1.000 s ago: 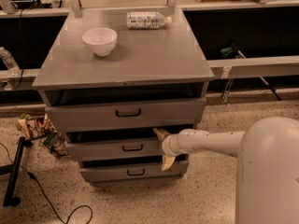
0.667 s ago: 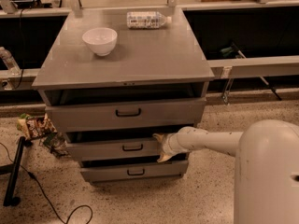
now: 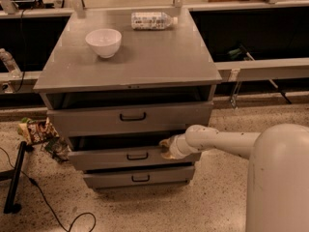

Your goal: Open middle drawer

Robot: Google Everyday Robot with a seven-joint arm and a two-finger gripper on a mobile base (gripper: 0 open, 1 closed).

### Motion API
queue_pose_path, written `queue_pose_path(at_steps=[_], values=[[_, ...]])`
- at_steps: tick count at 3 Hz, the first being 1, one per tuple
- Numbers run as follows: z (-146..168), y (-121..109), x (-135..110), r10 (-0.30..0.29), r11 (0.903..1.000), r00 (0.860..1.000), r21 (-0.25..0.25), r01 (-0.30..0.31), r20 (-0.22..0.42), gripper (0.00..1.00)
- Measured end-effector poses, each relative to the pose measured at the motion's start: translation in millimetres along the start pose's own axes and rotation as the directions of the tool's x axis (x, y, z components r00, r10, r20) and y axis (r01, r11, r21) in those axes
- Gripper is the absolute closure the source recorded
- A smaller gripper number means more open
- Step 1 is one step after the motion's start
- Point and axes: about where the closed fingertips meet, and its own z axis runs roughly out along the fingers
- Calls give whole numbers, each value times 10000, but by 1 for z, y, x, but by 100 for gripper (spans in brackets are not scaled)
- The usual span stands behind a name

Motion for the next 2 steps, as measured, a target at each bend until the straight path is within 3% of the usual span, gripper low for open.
queue_pose_path(at_steps=[1, 2], values=[[-19, -5, -4, 105, 9996, 9999, -277, -107, -81, 99], [-27, 4, -8, 359, 9964, 9994, -767, -358, 0, 87]])
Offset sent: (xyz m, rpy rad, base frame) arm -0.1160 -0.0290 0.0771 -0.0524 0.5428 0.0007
